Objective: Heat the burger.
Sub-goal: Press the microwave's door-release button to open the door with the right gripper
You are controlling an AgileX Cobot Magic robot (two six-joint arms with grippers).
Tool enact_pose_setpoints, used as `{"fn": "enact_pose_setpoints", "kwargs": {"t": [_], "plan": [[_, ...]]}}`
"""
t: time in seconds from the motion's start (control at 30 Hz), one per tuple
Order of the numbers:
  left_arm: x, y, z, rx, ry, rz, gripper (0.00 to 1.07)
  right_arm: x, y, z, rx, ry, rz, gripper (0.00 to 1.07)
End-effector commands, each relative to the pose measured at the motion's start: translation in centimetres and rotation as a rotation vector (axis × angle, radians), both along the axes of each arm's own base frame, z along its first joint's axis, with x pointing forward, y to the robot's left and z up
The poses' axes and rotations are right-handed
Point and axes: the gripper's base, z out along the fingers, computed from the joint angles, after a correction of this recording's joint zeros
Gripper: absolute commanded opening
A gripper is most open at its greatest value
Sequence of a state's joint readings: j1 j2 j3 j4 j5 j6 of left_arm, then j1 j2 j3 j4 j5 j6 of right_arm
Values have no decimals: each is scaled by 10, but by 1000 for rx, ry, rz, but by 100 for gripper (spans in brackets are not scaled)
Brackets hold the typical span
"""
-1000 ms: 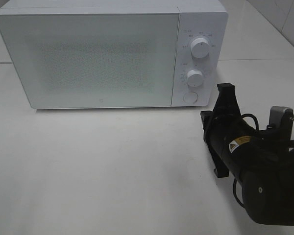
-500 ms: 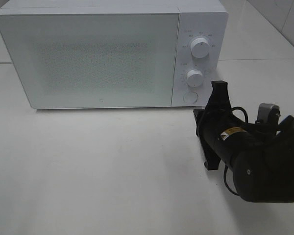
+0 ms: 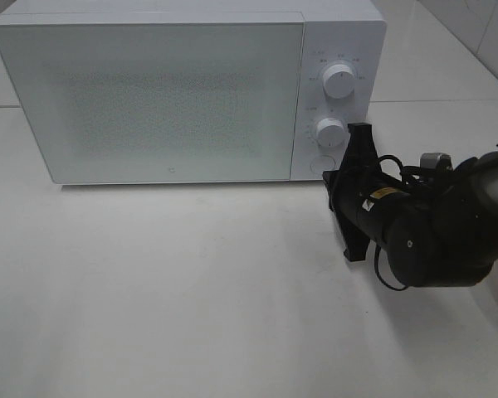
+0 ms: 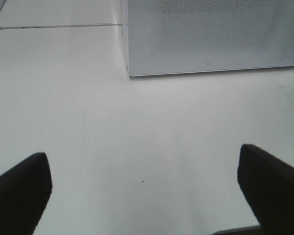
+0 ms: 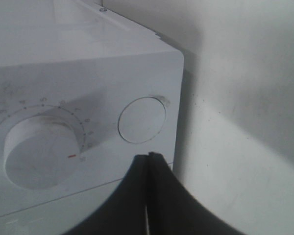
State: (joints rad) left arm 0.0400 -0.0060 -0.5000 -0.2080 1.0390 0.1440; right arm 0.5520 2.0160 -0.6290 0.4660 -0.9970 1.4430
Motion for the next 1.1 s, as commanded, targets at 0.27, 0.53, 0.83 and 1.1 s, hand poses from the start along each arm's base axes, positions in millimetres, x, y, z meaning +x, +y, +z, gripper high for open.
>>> {"fn": "enact_pose_setpoints", "kwargs": {"t": [0.27,0.53,0.83,1.1], "plan": [[-3,0,0,-3,-31,2,98,24,0,-6,20,4,8,0],[-3,0,0,-3,-31,2,98,33,0,-7,21,2,-2,0],[-3,0,0,-3,-31,2,98,41,1,-9,3,19,3,0],[-3,0,0,-3,-30,2,98,46,1,-11,13,8,-27,0]]}}
